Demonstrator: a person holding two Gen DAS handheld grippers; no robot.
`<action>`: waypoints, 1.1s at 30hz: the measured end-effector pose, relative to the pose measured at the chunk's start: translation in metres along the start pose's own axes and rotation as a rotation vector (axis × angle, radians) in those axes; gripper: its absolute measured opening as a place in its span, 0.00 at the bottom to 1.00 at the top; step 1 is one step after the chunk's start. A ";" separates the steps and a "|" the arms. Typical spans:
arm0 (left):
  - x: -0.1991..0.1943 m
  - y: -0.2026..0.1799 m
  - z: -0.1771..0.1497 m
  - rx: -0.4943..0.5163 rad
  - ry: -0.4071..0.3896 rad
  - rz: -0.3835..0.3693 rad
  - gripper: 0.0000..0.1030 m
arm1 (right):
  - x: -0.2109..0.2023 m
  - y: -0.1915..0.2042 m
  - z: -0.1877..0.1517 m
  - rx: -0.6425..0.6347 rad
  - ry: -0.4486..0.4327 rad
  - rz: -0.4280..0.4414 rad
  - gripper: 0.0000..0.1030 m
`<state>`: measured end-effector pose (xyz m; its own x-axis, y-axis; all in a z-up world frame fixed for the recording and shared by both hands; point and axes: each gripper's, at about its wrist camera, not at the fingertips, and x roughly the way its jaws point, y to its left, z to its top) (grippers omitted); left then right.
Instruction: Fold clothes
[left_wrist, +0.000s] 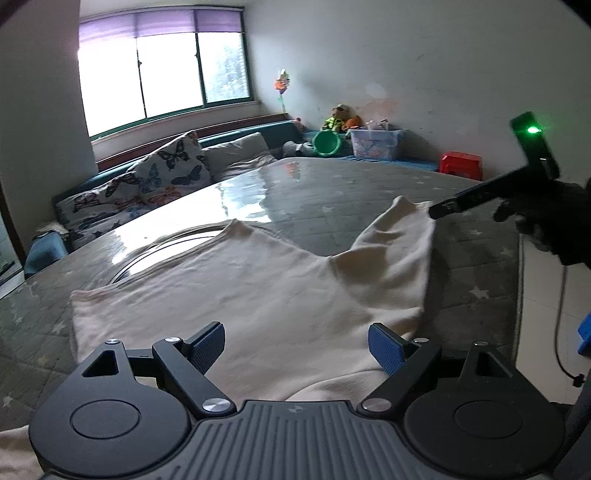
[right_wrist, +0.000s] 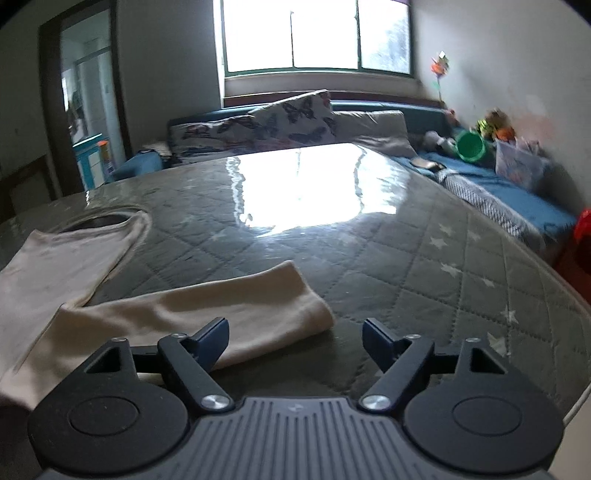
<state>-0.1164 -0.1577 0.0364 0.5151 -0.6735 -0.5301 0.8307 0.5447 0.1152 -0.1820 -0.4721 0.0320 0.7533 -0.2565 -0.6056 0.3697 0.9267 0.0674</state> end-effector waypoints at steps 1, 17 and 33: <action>0.000 -0.002 0.001 0.004 -0.003 -0.007 0.84 | 0.003 -0.002 0.001 0.013 0.006 -0.001 0.71; 0.016 -0.047 0.007 0.076 0.017 -0.169 0.84 | -0.002 -0.017 0.019 0.148 -0.031 0.063 0.09; 0.024 -0.063 0.007 0.075 0.037 -0.309 0.85 | -0.067 0.070 0.102 0.061 -0.201 0.500 0.08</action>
<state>-0.1552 -0.2117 0.0223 0.2287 -0.7822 -0.5795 0.9607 0.2776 0.0044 -0.1510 -0.4175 0.1580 0.9326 0.1582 -0.3245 -0.0339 0.9332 0.3578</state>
